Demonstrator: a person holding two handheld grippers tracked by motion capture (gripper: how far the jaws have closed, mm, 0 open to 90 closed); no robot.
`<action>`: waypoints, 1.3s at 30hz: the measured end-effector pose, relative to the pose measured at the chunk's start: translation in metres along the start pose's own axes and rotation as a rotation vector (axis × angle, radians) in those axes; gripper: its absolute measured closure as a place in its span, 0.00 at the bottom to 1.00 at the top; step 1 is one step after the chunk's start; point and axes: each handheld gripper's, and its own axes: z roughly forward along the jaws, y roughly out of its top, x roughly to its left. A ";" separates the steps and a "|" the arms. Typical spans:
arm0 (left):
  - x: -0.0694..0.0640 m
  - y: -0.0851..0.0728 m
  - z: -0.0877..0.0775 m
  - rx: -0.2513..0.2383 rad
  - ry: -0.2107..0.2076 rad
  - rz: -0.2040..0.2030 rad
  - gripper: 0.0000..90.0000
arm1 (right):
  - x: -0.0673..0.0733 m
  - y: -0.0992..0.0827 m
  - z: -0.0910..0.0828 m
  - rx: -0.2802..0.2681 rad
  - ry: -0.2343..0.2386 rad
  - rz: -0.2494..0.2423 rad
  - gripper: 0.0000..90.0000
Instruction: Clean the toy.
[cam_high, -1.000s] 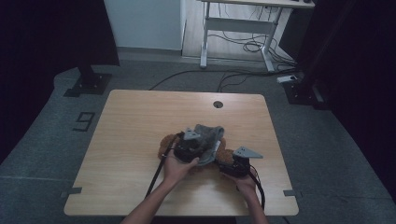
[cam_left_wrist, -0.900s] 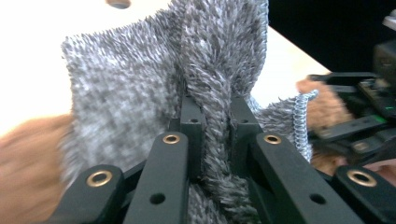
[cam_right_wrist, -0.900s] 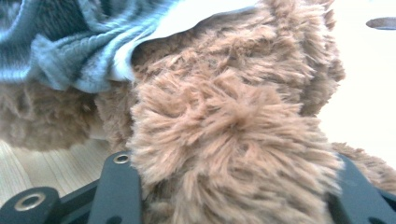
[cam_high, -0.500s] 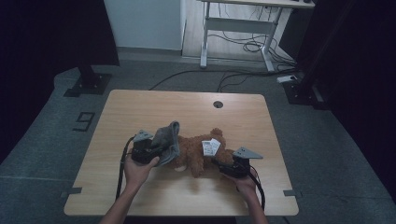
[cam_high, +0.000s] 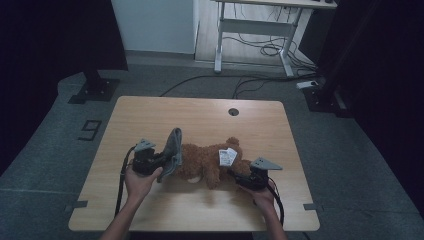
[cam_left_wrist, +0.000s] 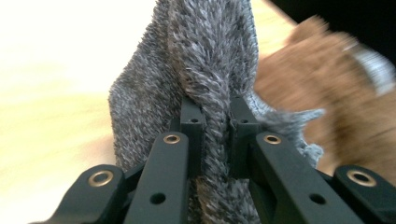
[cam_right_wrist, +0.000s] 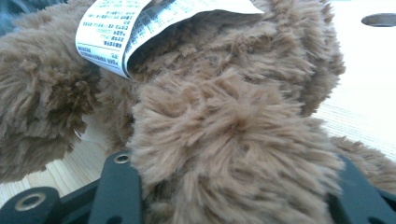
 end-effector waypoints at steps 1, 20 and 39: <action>-0.008 0.006 0.002 -0.005 -0.010 0.015 0.89 | 0.001 0.000 0.000 -0.002 -0.003 -0.001 0.55; -0.123 0.032 0.108 0.130 -0.101 0.250 0.88 | 0.002 -0.001 0.000 0.007 -0.014 -0.018 0.54; -0.036 -0.002 0.042 0.036 -0.042 0.087 0.89 | 0.004 -0.001 0.002 0.008 -0.011 -0.018 0.53</action>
